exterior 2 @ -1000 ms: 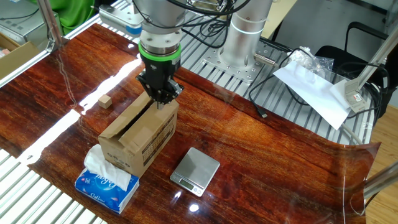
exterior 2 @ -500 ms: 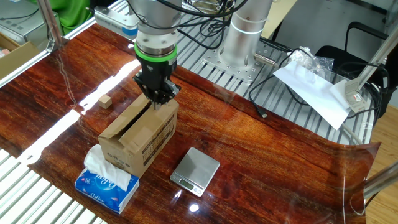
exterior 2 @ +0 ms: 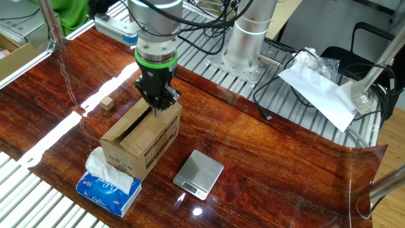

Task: Open a box

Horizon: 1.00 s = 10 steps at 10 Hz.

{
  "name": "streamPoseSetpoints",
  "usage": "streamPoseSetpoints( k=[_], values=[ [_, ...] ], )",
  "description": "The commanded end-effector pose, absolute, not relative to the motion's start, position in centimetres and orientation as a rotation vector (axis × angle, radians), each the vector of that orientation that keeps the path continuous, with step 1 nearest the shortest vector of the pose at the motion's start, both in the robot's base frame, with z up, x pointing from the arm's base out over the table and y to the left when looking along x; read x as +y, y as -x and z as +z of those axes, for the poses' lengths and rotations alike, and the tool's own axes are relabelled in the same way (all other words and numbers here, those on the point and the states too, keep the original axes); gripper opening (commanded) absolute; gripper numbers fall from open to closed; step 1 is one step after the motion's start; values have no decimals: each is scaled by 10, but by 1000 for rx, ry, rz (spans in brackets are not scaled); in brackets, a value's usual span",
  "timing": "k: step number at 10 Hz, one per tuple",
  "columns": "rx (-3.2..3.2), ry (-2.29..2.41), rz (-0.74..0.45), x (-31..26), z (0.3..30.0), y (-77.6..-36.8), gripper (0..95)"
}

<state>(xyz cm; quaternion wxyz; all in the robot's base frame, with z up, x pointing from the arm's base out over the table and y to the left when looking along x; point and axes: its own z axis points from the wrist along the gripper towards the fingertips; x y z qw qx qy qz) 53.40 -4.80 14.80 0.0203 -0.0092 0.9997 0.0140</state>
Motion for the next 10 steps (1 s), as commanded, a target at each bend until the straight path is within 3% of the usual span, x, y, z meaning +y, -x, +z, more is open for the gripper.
streamPoseSetpoints(
  k=[1, 4, 10],
  values=[
    [3095, 23, 40, -47, 144, -536, 0],
    [3075, 75, -83, -52, 140, -536, 0],
    [3043, 143, -172, -60, 139, -535, 0]
  ],
)
